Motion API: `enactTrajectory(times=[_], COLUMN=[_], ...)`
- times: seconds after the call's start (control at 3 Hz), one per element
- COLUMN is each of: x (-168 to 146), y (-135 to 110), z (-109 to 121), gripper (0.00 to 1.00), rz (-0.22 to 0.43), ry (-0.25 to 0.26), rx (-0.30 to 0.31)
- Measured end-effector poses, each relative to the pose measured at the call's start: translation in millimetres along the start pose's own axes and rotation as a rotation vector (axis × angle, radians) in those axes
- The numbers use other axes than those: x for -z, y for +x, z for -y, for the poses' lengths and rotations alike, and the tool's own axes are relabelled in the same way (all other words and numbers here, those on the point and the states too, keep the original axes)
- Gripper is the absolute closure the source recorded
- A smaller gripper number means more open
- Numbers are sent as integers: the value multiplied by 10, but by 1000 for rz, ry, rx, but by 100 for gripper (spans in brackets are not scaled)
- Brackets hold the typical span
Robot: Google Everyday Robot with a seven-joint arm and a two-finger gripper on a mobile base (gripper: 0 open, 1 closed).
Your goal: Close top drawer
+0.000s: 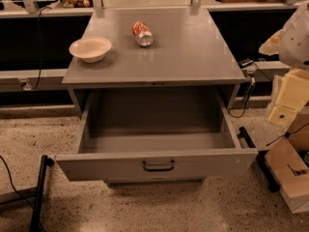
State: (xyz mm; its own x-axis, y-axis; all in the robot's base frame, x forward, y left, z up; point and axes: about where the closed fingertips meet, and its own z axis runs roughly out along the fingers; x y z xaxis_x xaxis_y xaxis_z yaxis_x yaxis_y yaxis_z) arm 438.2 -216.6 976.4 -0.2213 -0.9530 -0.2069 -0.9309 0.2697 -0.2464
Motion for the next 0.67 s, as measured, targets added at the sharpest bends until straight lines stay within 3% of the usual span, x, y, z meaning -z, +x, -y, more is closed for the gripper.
enactTrajectory(times=[0.33,0.67], x=[0,-347], y=[0,-26], z=[0,-134], gripper=[0,0], rz=[0,7], ry=[0,-85], rx=[0,51])
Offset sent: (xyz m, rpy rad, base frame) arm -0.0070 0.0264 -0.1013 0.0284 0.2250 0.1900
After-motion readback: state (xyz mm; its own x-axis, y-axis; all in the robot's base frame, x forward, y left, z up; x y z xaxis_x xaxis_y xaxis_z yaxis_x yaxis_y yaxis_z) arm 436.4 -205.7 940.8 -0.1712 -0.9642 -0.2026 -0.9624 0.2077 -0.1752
